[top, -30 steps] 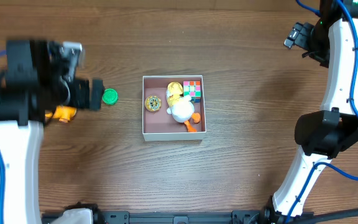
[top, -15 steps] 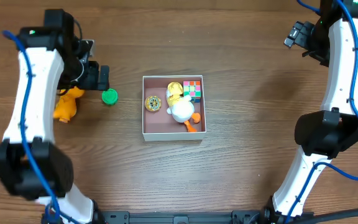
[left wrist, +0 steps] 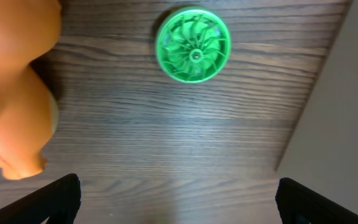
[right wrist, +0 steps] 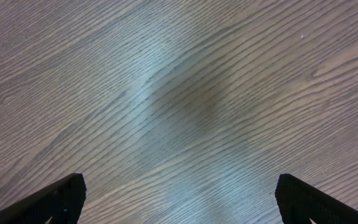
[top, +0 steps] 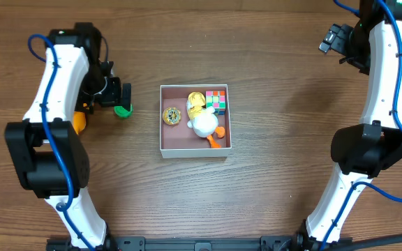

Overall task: Pack container
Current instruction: 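Move the left gripper over the green lattice ball and lower it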

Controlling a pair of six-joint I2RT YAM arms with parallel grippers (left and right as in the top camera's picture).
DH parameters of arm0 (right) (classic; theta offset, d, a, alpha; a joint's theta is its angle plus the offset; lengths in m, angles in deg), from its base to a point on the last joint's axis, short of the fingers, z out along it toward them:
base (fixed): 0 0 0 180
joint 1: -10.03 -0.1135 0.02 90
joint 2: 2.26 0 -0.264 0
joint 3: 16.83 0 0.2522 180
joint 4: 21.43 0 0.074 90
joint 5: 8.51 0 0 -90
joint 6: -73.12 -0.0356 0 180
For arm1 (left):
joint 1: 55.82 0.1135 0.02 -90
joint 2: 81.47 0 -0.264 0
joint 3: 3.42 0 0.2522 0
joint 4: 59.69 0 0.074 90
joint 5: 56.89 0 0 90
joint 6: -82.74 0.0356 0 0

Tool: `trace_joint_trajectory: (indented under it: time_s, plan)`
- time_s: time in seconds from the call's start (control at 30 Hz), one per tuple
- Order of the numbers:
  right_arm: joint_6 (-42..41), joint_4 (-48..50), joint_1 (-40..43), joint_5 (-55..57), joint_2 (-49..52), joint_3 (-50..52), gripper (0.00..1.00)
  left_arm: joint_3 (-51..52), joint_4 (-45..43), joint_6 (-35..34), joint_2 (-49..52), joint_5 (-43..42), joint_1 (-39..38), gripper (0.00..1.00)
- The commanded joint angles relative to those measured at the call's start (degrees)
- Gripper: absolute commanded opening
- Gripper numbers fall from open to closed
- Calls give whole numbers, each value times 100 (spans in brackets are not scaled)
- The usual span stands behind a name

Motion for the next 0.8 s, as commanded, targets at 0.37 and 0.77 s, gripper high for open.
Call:
trace_joint_trajectory:
  time_s: [0.37, 0.77]
  plan:
    - [-26, 33, 9, 83, -125, 15, 100, -55, -824, -490, 140, 358, -356, 100]
    - [-26, 35, 9, 83, -125, 15, 100, -52, -811, -640, 918, 232, -389, 100]
